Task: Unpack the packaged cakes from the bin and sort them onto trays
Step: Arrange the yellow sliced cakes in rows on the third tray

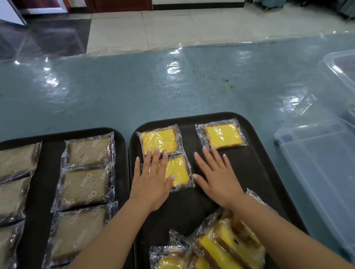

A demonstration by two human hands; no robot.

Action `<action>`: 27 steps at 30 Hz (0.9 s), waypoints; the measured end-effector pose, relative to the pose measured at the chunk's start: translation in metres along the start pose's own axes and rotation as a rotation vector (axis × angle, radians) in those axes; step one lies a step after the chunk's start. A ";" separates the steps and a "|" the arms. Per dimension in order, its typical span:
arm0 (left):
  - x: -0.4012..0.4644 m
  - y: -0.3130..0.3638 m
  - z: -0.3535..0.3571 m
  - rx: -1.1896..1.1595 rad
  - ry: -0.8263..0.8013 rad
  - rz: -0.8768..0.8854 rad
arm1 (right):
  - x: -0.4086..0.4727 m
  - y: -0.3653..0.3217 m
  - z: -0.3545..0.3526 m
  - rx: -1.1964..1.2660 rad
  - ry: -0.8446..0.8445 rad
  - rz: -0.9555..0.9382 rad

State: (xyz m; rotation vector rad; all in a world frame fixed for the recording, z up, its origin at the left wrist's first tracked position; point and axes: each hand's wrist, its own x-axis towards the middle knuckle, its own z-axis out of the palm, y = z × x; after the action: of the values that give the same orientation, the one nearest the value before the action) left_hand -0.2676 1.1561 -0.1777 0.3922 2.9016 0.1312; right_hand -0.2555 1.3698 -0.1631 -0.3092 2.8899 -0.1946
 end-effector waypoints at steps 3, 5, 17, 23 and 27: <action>0.009 0.001 0.005 -0.033 -0.026 0.000 | 0.012 0.030 -0.008 -0.048 0.002 0.127; 0.012 -0.002 0.008 -0.024 -0.035 0.001 | 0.020 0.046 -0.013 -0.061 -0.036 0.181; 0.002 -0.003 0.005 0.014 -0.005 -0.024 | 0.020 0.052 -0.015 -0.002 -0.061 0.177; -0.046 0.015 -0.002 -0.078 -0.039 0.058 | -0.051 0.040 -0.016 0.077 -0.041 0.100; -0.091 0.038 -0.007 -0.094 -0.063 0.137 | -0.112 0.047 -0.009 0.131 -0.084 0.119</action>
State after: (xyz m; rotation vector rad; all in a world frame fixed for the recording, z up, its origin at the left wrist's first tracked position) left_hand -0.1733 1.1675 -0.1486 0.5675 2.7934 0.2699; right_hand -0.1597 1.4418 -0.1383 -0.1195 2.7852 -0.3398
